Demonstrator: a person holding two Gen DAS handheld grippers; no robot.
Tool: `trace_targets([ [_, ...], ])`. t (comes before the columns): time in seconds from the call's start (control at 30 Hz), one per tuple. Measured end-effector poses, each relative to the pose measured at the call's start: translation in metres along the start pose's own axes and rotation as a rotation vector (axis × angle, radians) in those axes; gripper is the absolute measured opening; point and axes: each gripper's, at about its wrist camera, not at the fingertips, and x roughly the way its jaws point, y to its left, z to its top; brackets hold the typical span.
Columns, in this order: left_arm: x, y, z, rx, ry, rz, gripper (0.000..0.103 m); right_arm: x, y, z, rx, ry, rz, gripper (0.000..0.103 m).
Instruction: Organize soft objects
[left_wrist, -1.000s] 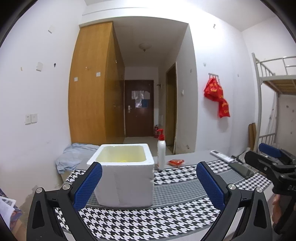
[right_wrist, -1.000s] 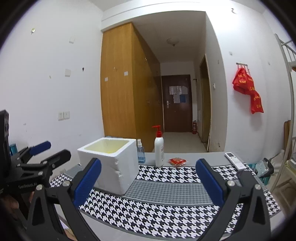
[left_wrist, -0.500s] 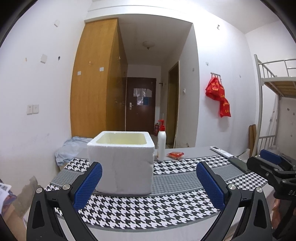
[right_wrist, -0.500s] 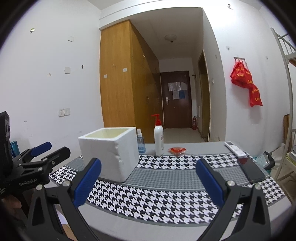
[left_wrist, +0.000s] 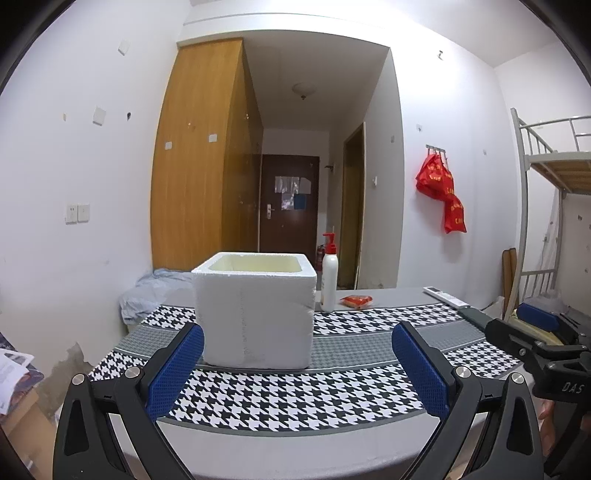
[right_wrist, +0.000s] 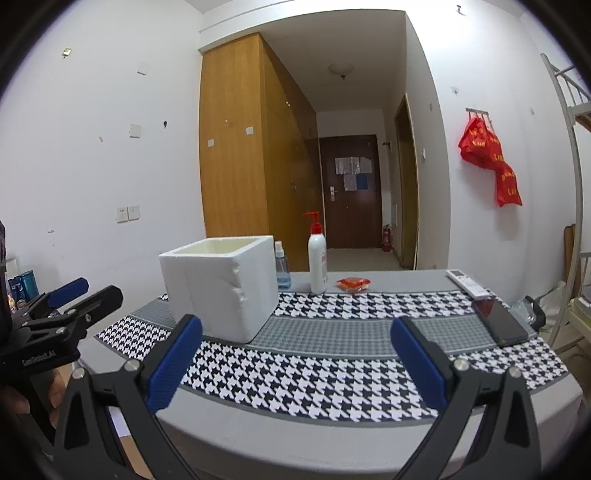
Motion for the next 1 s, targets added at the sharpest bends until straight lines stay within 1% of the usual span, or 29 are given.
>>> trace_targets([
  [0.53, -0.037, -0.012, -0.001, 0.037, -0.043, -0.030, 0.102, -0.039, 0.009, -0.002, -0.020, -0.057, -0.023, 0.103],
  [1.0, -0.030, -0.008, -0.003, 0.037, -0.017, -0.019, 0.102, -0.034, 0.007, -0.003, -0.019, -0.053, -0.004, 0.103],
])
